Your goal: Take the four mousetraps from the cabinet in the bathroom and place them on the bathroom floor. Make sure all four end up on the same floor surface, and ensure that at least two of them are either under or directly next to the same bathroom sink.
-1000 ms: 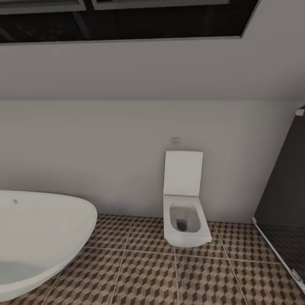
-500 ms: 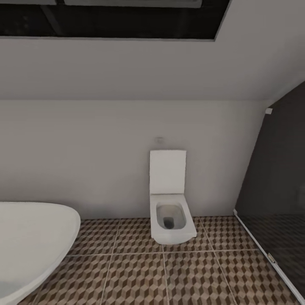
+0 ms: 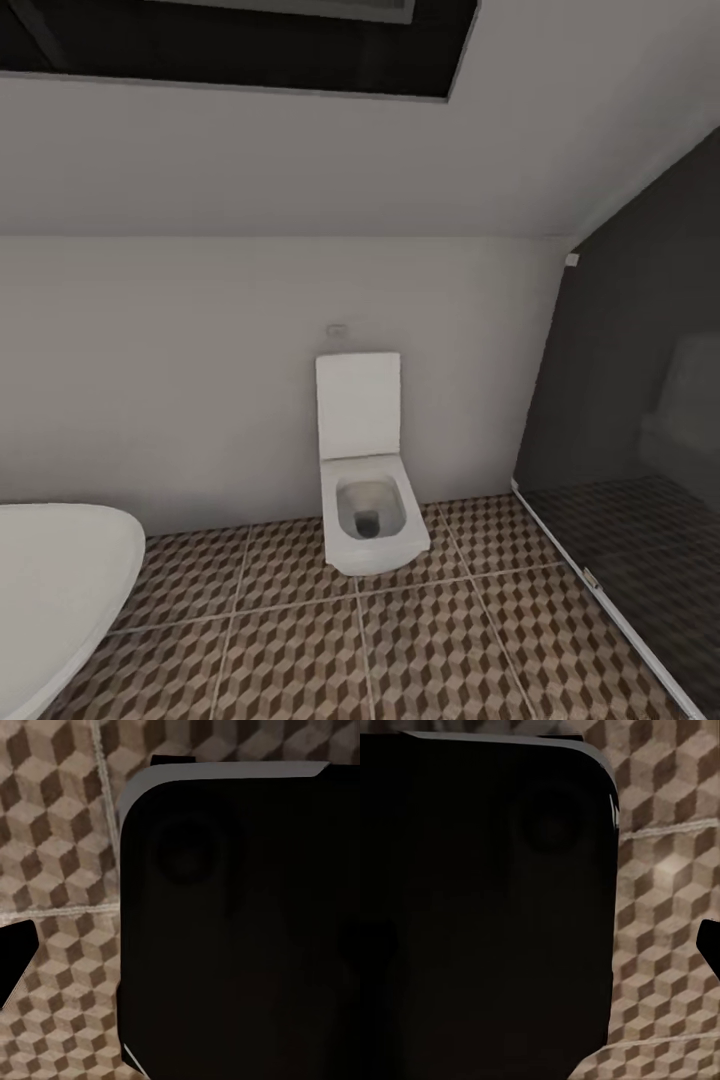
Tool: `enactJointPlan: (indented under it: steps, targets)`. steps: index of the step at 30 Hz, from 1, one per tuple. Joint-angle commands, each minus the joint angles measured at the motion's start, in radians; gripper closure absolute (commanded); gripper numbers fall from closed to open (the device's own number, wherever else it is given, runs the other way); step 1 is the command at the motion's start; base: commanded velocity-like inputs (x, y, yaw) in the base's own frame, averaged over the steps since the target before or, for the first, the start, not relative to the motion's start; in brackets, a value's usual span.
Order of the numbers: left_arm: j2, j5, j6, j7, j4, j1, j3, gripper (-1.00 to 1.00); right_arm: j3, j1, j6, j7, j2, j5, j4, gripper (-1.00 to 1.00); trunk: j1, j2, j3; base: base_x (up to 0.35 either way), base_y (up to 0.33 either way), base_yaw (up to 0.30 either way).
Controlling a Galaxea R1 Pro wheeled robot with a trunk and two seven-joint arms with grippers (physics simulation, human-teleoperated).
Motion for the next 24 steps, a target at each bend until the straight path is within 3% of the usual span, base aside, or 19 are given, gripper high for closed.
enactJointPlan:
  steps: [1,24]
  targets:
    - [0.0,0.003,-0.002,0.0,0.0,0.0,0.001,-1.0,-0.001,0.0,-0.004,0.0,0.0,-0.001,0.0,-1.0,0.0,0.0,-0.001,0.0,0.0,-0.251]
    - [-0.002,0.004,-0.002,0.0,0.0,0.0,0.004,-1.0,-0.001,0.0,-0.01,0.0,-0.002,-0.002,0.0,-1.0,0.0,0.0,-0.001,0.0,0.0,-0.251]
